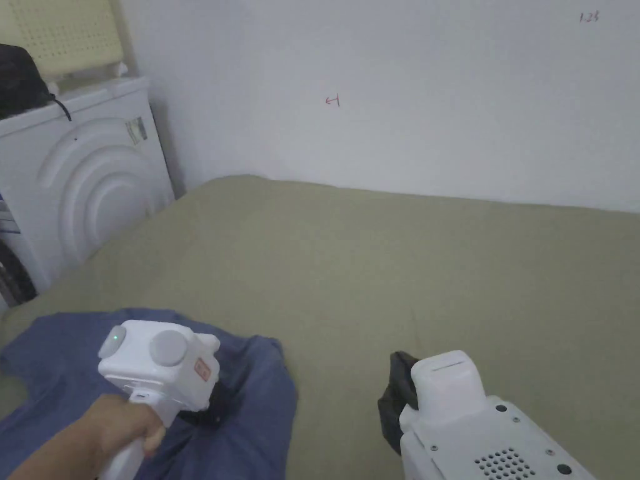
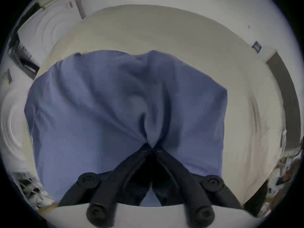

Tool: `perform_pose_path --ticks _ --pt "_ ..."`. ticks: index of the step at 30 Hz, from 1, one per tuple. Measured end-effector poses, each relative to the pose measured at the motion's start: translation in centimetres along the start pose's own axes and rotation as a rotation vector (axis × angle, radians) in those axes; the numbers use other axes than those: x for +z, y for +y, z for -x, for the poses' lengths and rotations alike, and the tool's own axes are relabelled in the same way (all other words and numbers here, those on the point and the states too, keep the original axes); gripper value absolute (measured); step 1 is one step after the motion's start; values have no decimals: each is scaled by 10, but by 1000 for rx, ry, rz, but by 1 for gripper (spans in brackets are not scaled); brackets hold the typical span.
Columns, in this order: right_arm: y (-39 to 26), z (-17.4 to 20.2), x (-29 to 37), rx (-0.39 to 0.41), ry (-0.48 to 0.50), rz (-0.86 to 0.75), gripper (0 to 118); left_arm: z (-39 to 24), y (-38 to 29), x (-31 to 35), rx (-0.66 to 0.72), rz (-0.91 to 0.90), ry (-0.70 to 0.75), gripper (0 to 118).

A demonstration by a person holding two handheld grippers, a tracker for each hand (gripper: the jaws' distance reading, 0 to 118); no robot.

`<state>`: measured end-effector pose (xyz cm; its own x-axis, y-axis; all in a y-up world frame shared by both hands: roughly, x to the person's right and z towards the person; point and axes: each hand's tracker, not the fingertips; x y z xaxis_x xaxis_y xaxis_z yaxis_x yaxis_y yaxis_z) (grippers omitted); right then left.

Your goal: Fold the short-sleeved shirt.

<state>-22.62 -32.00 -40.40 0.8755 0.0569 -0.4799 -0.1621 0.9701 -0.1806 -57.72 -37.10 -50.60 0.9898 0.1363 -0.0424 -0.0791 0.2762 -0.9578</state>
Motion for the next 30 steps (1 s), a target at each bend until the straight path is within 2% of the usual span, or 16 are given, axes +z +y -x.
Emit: perform_pose_path --ticks 1,3,4,6,11,13,16,17,20,23,30 --pt "-1 -2 2 4 -7 0 7 2 -1 7 94 22 -40 0" --pt "0 -7 3 -14 -15 10 7 9 20 19 121 -11 -58 0" --pt "1 -10 4 -32 -21 13 7 8 31 34 51 -136 29 0" --pt "3 -16 6 -51 -31 10 7 -7 32 59 42 -161 64 0" --pt "13 -35 23 -74 -64 -12 7 -30 48 112 27 -300 30 0" --pt "16 -49 36 -75 -77 -7 7 -51 53 131 -20 -321 23 0" --pt "19 -76 62 -1 -160 -4 7 -95 50 168 -103 -354 -27 0" --pt "19 -86 71 1 -184 -2 7 -111 52 180 -129 -377 -40 0" --pt "21 -120 99 -28 -261 5 7 -163 62 207 -213 -422 -78 0" --pt "19 -153 135 -31 -360 0 7 -227 66 219 -376 -440 -77 0" --pt "11 -223 219 -64 -593 9 7 -397 58 210 -612 -449 -270 0"
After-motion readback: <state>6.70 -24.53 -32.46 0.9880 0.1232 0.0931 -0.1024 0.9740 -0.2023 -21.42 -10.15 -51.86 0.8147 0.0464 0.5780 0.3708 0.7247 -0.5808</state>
